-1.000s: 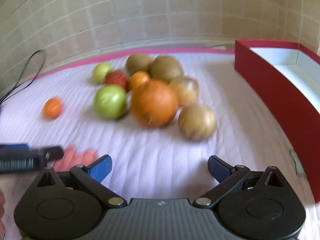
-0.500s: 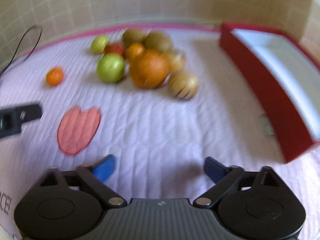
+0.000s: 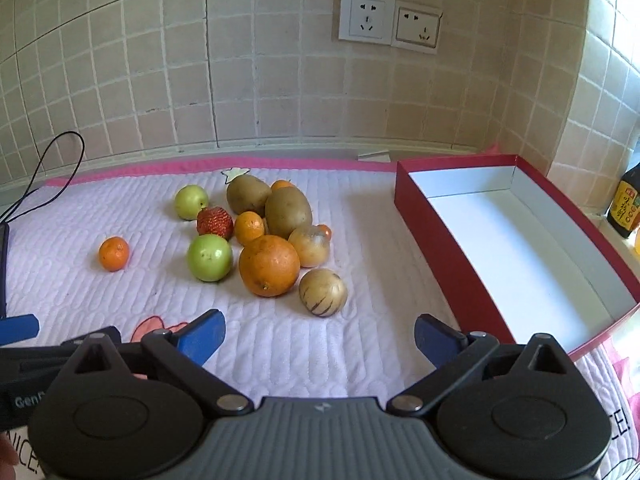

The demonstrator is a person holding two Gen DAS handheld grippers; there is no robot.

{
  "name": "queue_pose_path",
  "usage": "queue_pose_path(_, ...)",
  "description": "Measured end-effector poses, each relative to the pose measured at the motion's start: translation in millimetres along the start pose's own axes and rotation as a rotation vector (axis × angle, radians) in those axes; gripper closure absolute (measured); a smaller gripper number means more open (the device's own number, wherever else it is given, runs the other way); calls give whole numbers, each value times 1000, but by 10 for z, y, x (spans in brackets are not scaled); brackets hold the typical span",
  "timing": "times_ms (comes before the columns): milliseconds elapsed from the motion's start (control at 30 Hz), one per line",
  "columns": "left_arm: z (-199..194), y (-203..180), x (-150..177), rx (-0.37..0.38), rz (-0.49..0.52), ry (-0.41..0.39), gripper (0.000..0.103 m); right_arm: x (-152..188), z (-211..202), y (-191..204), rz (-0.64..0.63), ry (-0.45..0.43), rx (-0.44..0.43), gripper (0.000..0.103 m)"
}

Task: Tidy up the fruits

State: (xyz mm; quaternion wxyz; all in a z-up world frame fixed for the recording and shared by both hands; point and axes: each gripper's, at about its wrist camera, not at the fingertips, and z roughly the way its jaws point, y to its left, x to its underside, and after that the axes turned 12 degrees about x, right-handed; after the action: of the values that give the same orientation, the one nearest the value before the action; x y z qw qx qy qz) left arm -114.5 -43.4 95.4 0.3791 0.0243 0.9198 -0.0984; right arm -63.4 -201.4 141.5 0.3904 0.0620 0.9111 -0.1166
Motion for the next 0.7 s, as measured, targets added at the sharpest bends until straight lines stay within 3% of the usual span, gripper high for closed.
queue_pose_path(700,-1,59,50,-10,-23,13,0,5,-51,56,-16,15,0,1)
